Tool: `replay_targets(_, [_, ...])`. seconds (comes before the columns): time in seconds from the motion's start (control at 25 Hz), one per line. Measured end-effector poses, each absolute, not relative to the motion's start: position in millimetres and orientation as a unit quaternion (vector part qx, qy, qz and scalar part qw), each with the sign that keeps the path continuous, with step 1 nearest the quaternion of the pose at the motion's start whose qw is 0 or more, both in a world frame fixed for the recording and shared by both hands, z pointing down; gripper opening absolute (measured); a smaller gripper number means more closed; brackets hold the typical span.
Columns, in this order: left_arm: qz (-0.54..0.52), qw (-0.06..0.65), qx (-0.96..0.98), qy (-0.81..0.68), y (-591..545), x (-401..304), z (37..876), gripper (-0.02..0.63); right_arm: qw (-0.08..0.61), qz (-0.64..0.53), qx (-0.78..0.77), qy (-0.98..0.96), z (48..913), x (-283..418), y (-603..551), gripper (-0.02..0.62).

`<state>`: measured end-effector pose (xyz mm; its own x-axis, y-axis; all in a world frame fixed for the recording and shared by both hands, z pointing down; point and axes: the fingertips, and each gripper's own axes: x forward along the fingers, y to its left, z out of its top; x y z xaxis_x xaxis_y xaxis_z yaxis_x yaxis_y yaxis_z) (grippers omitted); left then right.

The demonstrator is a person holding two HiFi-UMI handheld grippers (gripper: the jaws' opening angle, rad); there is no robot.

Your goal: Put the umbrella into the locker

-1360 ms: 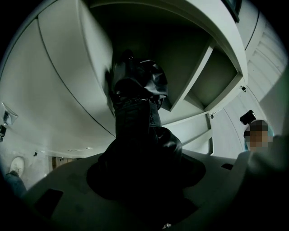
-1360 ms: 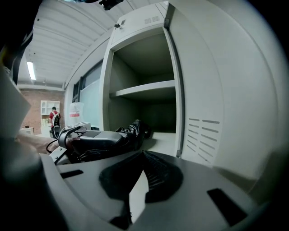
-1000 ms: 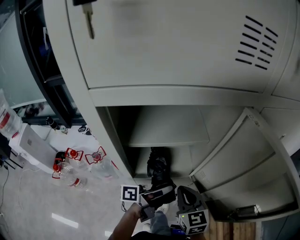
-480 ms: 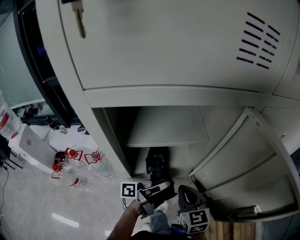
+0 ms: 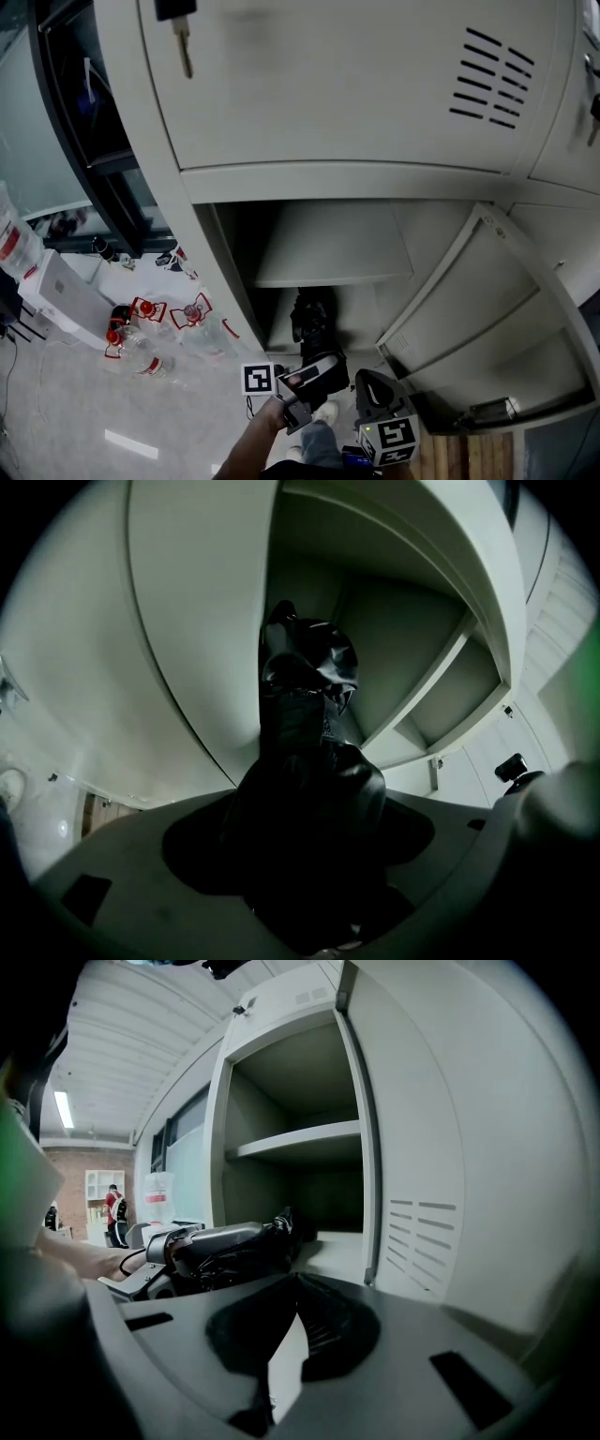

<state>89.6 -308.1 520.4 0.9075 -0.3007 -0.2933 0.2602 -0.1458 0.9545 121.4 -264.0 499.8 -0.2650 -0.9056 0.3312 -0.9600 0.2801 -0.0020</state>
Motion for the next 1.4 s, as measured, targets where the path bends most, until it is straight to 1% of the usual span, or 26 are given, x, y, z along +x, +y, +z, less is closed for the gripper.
replay_targets(0.64, [-0.189,0.627,0.754,-0.047,-276,70,519,0.331,0.128,0.085,0.586,-0.796,492,107,-237,0.002])
replay_targets(0.92, [-0.156,0.603,0.781,-0.051,-249,63,519,0.331,0.124,0.079,0.579,-0.802,490,93,-226,0.002])
replay_targets(1.16, [-0.094,0.563,0.817,-0.075,-225,55,529,0.329,0.120,0.075,0.577,-0.804,489,85,-217,0.002])
replay_targets(1.2, [-0.092,0.557,0.821,-0.083,-223,53,529,0.299,0.120,0.075,0.578,-0.804,489,84,-216,0.002])
replay_targets(1.24, [-0.091,0.550,0.824,-0.098,-222,51,531,0.218,0.119,0.074,0.579,-0.803,489,84,-215,0.002])
replay_targets(1.36, [-0.092,0.532,0.830,-0.142,-225,40,535,0.055,0.118,0.071,0.583,-0.801,488,84,-212,0.002])
replay_targets(1.4, [-0.097,0.529,0.830,-0.149,-226,37,535,0.033,0.118,0.071,0.584,-0.800,488,84,-211,0.002])
